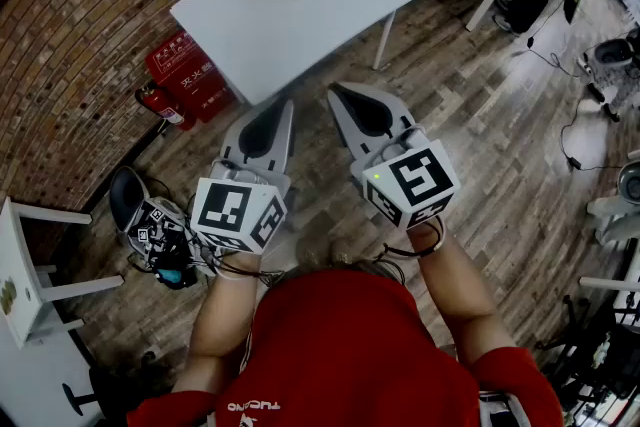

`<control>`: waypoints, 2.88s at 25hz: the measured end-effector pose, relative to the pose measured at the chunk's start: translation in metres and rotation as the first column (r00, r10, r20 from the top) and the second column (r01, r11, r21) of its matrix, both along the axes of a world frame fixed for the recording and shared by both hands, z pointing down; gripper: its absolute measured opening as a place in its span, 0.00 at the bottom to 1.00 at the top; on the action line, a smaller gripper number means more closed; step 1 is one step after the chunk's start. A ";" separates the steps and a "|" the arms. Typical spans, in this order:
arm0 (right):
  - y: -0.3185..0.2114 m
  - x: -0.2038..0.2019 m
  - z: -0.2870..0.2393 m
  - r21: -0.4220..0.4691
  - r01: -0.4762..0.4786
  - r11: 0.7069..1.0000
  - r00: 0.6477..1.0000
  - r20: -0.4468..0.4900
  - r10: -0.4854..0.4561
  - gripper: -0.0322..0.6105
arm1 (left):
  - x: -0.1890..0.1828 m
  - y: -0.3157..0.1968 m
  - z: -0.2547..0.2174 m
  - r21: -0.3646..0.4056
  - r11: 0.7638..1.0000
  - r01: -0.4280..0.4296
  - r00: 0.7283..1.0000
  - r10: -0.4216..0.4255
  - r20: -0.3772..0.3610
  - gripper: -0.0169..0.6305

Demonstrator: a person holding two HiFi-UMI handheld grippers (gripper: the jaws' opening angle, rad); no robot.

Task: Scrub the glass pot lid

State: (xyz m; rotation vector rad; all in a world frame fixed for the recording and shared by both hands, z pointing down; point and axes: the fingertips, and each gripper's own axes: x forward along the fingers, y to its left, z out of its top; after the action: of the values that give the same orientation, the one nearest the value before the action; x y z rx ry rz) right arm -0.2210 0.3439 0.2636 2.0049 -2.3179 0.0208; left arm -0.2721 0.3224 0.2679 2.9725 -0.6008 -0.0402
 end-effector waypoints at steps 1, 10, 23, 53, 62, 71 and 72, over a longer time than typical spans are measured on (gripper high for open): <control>-0.001 0.000 0.000 0.000 -0.001 1.000 1.000 -0.001 0.001 0.10 | 0.000 -0.001 0.000 0.001 1.000 -0.001 1.000 0.001 0.000 0.05; 0.000 0.008 0.000 -0.007 -0.012 1.000 1.000 -0.006 0.012 0.10 | 0.006 0.000 0.000 -0.001 1.000 -0.008 1.000 0.008 0.003 0.05; 0.002 0.051 -0.007 0.012 0.002 1.000 1.000 -0.001 -0.002 0.10 | 0.039 -0.016 -0.004 -0.013 0.999 0.045 0.999 -0.045 -0.015 0.05; -0.257 0.198 0.001 -0.007 0.068 0.998 0.996 -0.052 -0.068 0.10 | 0.181 -0.279 0.002 0.039 0.985 0.170 0.985 -0.169 -0.028 0.05; -0.390 0.230 0.013 -0.054 0.126 0.991 0.990 -0.054 -0.129 0.10 | 0.213 -0.401 0.019 -0.012 0.972 0.234 0.972 -0.234 -0.005 0.05; -0.459 0.247 0.036 -0.112 0.174 0.978 0.982 -0.055 -0.181 0.10 | 0.222 -0.467 0.040 -0.080 0.943 0.324 0.946 -0.323 0.024 0.05; -0.466 0.249 0.038 -0.117 0.185 0.976 0.980 -0.056 -0.192 0.10 | 0.223 -0.474 0.043 -0.086 0.938 0.336 0.942 -0.335 0.030 0.05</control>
State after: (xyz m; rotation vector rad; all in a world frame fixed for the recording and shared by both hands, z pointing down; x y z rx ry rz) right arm 0.0276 -0.1219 0.3018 1.7014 -2.3965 0.0685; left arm -0.0494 -0.1513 0.3106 2.7514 -1.0750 -0.0180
